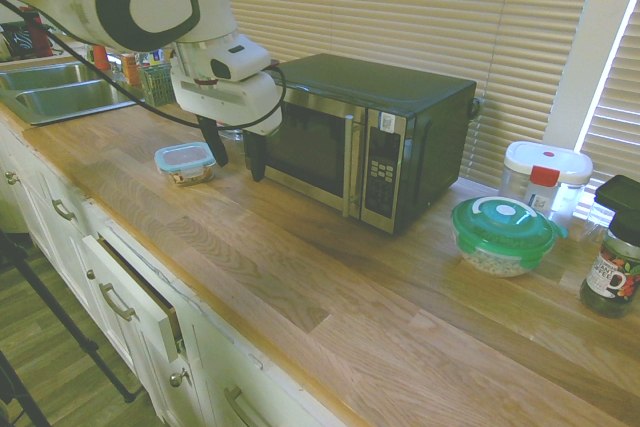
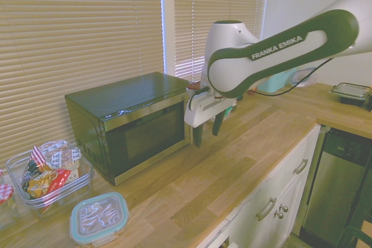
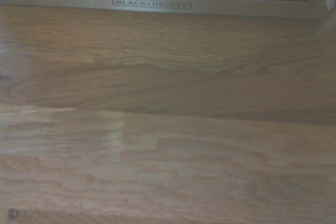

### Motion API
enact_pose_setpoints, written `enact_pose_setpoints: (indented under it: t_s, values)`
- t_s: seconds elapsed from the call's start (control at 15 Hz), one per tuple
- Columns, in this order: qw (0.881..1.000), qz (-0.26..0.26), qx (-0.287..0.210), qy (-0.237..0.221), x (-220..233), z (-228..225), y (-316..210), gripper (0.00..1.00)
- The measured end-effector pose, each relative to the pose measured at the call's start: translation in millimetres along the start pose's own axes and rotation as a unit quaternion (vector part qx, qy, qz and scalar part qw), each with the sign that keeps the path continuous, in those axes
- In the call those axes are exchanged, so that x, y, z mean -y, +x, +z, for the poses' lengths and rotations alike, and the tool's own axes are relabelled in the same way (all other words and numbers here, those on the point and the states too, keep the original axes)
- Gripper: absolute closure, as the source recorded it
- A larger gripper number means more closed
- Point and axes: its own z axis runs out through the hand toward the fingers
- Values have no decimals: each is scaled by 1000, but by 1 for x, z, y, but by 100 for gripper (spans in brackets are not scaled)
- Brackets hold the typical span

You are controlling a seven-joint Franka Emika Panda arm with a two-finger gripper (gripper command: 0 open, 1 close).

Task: Close the microwave

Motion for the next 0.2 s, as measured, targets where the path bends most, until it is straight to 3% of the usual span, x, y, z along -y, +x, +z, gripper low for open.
enact_pose_setpoints:
  t_s: [0.2]
  values:
    - [1000,-8,-4,4,-19,-2,-23,0]
